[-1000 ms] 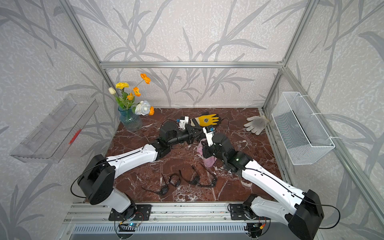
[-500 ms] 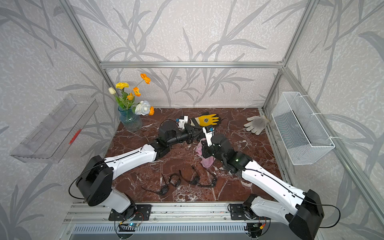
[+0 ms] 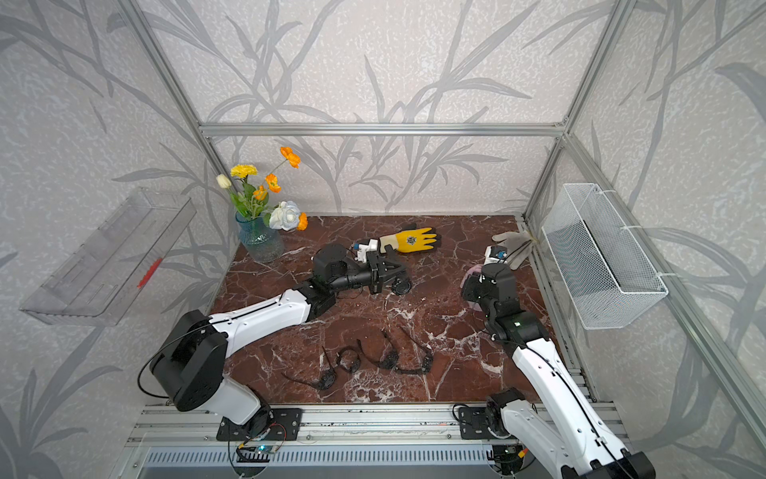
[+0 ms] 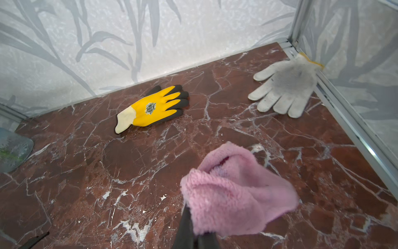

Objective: Wipe the watch dial
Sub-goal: Wipe the dirt from the watch dial, then place the watch at the center of the board.

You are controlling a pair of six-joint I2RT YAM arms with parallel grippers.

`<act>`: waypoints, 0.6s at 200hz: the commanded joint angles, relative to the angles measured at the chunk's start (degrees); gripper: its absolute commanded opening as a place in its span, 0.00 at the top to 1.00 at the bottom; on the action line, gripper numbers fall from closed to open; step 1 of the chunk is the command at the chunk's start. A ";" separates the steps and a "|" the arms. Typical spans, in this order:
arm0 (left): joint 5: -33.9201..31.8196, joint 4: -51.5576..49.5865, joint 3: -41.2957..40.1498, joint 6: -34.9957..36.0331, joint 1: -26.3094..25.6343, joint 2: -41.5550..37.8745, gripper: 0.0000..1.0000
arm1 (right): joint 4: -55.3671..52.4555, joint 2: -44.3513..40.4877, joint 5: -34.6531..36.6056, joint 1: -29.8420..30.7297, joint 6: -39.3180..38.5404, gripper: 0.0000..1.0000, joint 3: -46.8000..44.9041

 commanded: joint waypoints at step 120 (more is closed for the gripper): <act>12.56 9.20 -7.04 -9.80 7.81 3.51 1.00 | 2.03 -5.15 -12.83 -5.30 7.98 1.00 -17.73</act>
